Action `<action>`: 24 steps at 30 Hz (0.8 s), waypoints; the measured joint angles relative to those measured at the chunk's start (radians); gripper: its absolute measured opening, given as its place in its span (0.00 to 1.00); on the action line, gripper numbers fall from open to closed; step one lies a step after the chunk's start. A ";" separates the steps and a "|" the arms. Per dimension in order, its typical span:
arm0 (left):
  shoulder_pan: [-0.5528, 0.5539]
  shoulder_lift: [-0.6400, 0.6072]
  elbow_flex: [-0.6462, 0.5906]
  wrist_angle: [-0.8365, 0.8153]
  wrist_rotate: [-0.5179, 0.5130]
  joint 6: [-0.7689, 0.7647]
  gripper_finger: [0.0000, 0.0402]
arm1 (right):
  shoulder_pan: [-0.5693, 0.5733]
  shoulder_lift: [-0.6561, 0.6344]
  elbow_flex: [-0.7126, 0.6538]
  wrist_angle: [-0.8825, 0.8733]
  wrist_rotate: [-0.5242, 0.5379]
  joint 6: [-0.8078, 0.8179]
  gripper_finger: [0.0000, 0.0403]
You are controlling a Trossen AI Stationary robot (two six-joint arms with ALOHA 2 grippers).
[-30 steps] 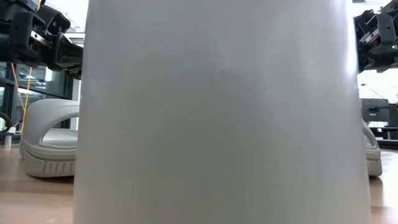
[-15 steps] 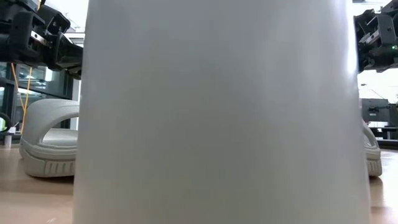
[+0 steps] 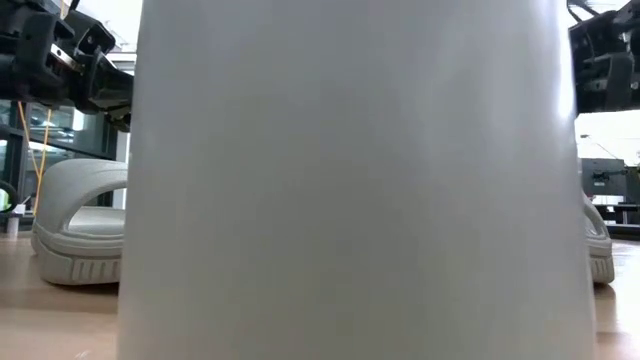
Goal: Pick and place slides into the shelf
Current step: Put the right black slipper on the shelf
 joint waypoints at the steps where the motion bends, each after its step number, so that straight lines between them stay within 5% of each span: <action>1: 0.000 0.000 0.000 0.000 -0.004 0.000 0.00 | 0.000 0.000 0.000 0.000 -0.001 -0.029 0.00; 7: 0.000 0.000 0.000 0.000 -0.006 0.000 0.00 | 0.000 0.000 0.000 0.001 -0.003 -0.167 0.00; 24: 0.000 0.000 0.000 0.001 -0.002 -0.004 0.00 | 0.000 0.000 0.000 0.001 -0.038 -0.164 0.00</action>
